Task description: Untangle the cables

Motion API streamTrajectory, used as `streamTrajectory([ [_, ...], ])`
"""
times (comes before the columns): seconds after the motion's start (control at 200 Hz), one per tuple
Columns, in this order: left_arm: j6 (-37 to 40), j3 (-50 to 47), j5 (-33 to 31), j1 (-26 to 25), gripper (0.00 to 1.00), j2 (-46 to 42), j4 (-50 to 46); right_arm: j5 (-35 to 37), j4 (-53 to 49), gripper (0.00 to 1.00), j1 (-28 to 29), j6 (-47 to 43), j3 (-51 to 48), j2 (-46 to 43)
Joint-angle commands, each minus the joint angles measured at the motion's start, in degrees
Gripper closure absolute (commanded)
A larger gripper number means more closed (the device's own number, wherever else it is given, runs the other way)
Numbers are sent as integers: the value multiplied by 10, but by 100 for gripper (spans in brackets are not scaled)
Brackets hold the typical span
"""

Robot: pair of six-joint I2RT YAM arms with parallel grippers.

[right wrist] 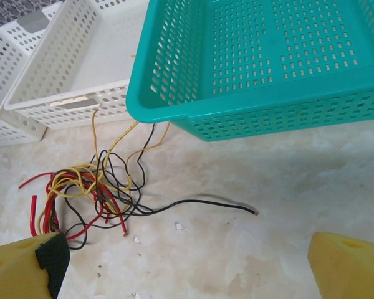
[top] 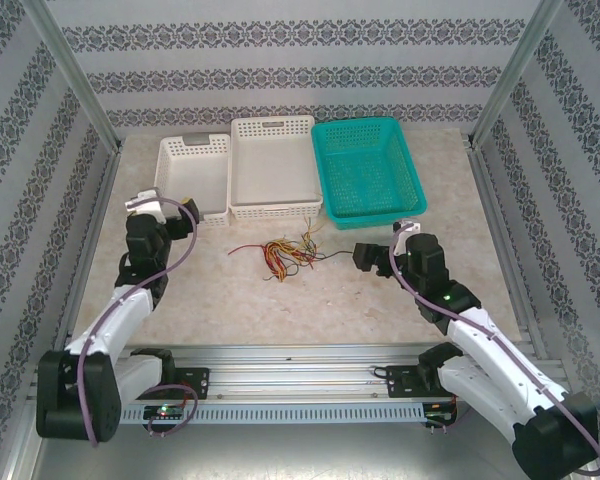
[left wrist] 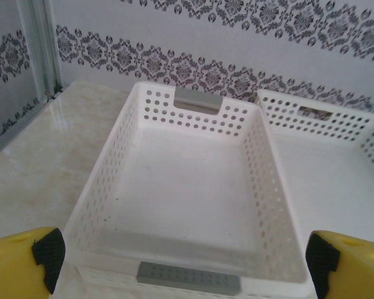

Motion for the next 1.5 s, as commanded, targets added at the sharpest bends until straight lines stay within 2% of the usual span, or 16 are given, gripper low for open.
streamTrajectory([
  [0.0, -83, 99, 67, 11, 0, 0, -218, 50, -10, 2, 14, -8, 21, 1],
  [0.07, -108, 133, 109, 11, 0, 10, -261, 60, -10, 2, 18, -9, 22, 1],
  [0.22, -201, 145, 113, 10, 0, -16, -324, 50, -12, 2, 19, 4, 25, -7],
  [0.39, -263, 191, 72, 10, 0, -34, -492, 53, -18, 2, -7, 77, 21, -15],
  [0.48, -253, 176, 141, 10, 0, -92, -467, 3, -12, 2, -35, 104, 11, -33],
  [0.55, -259, 154, 173, 10, 0, -142, -447, -5, -29, 2, -59, 163, 2, -53],
  [0.615, -251, 139, 200, 10, 0, -175, -436, -57, -4, 2, -89, 175, -17, -65],
  [0.674, -268, 130, 199, 10, 0, -193, -443, -88, 1, 2, -102, 173, -22, -64],
  [0.794, -285, 128, 197, 9, 0, -194, -472, -97, -34, 2, -94, 149, -6, -40],
  [0.924, -284, 121, 188, -1, 0, -178, -497, -70, -64, 2, -61, 118, 6, -23],
  [1.014, -282, 109, 177, -28, 0, -167, -502, -37, -73, 2, -33, 102, 4, -21],
  [1.254, -269, 113, 33, -173, 0, -122, -519, -15, -71, 2, 7, 70, 9, 33],
  [1.494, -283, 94, -8, -268, 1, -38, -471, -22, -27, 4, 57, 66, 13, 93],
])
